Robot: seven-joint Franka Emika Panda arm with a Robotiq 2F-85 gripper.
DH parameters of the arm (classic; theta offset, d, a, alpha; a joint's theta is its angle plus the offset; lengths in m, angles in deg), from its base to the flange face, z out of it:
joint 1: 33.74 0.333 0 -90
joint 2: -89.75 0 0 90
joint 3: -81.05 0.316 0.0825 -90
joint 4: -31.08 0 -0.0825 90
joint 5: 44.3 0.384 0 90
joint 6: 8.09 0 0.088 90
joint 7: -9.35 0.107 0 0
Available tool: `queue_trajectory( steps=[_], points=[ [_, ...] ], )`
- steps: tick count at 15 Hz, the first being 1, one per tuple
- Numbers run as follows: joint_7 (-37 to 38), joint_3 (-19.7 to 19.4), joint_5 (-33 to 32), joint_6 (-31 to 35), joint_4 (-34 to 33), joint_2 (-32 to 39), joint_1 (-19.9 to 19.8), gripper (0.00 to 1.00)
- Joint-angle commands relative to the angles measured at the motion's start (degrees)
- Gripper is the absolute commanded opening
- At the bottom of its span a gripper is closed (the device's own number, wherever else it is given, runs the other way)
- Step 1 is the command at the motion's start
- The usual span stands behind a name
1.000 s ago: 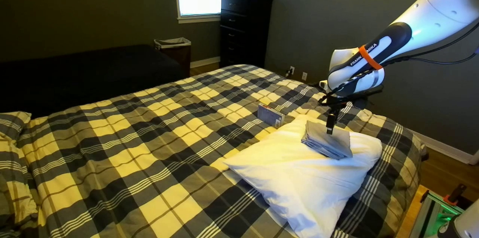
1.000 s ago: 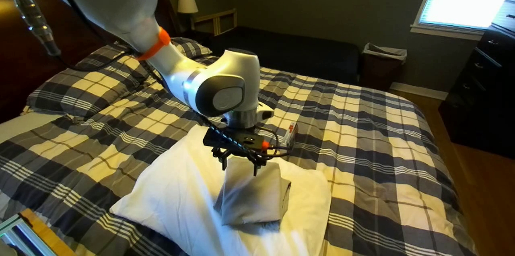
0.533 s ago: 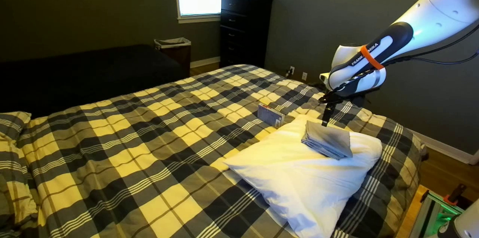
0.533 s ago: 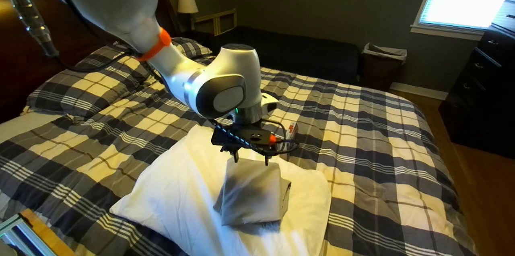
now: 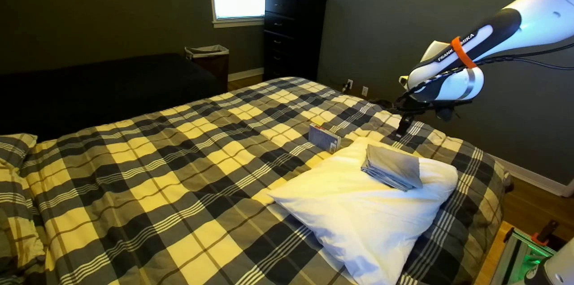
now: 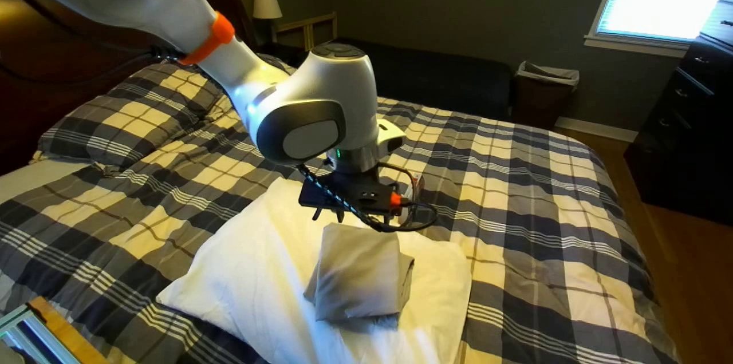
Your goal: Put the grey beddings on the pillow and take the book off the pillow
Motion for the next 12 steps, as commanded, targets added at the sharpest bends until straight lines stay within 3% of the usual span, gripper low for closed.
queue_trajectory(
  steps=[1,4,5,12],
  points=[
    [-7.7,-1.8,7.1,-3.9,2.2,-6.2,-0.3,1.0],
    [-12.3,-4.6,10.5,-8.3,0.8,-8.1,0.6,1.0],
    [-8.2,-4.4,7.4,-5.5,0.5,-6.2,1.4,1.0],
    [-10.4,-5.5,8.7,-7.3,0.6,-7.8,1.7,1.0]
  ],
)
